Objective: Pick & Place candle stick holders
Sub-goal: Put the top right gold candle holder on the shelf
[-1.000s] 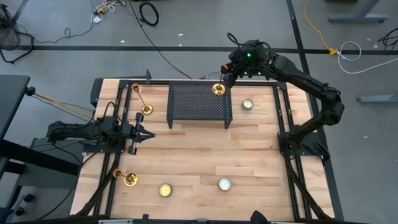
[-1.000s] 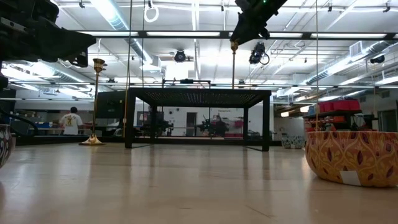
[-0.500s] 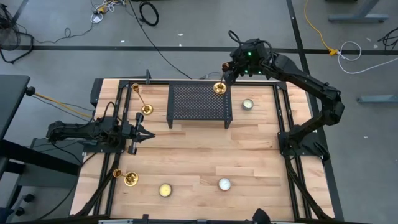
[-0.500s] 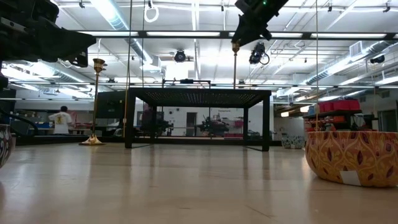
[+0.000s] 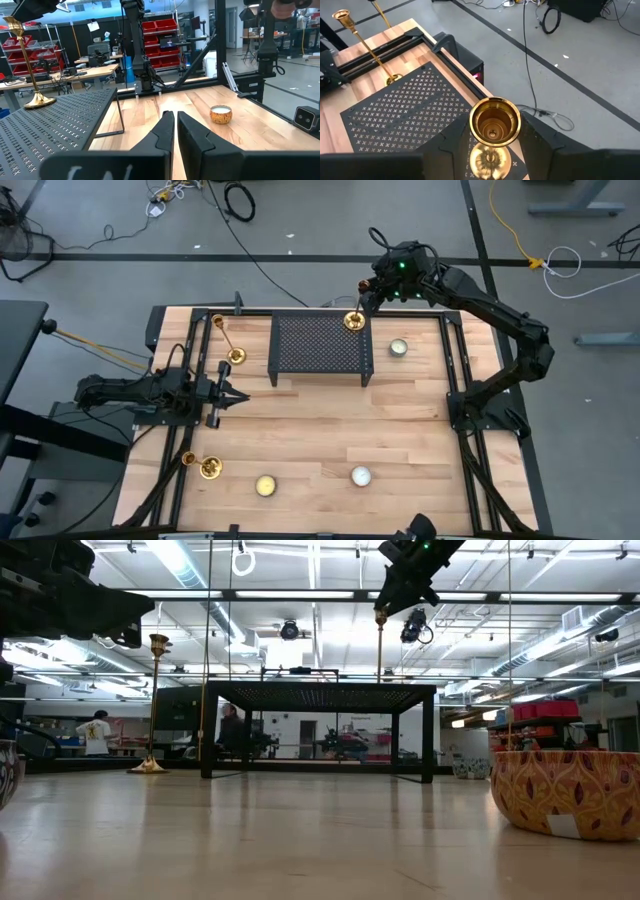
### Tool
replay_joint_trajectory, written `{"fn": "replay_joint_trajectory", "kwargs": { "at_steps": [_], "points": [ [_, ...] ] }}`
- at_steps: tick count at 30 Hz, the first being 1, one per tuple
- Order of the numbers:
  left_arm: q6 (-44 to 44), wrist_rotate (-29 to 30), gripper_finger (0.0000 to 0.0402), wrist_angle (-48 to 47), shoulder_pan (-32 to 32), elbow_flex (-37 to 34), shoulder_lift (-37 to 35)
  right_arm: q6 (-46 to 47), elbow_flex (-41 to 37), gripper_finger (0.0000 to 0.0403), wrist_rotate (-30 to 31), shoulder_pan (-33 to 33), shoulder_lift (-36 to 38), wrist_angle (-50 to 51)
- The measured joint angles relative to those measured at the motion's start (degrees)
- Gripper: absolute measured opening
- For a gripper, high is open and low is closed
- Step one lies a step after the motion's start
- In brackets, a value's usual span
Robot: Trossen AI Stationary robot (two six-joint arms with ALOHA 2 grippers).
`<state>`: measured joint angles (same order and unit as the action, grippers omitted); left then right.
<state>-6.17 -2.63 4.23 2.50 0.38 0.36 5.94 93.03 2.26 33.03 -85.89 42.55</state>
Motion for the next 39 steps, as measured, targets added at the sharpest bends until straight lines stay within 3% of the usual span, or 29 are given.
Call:
{"fn": "replay_joint_trajectory", "kwargs": {
  "at_steps": [17,30,39],
  "points": [
    [0.02,0.01,0.0025,-0.01,0.0,0.02,-0.01,0.47,0.0,0.0151,-0.37,0.44,0.04,0.28],
    [0.0,0.0,0.0025,-0.02,0.0,0.0,0.0,0.74,0.0,0.0249,-1.83,0.42,0.12,0.02],
    [0.0,0.02,0.0025,-0.02,-0.01,0.02,0.0,0.21,-0.02,0.0272,-1.75,0.42,2.38,0.08]
  ]
}}
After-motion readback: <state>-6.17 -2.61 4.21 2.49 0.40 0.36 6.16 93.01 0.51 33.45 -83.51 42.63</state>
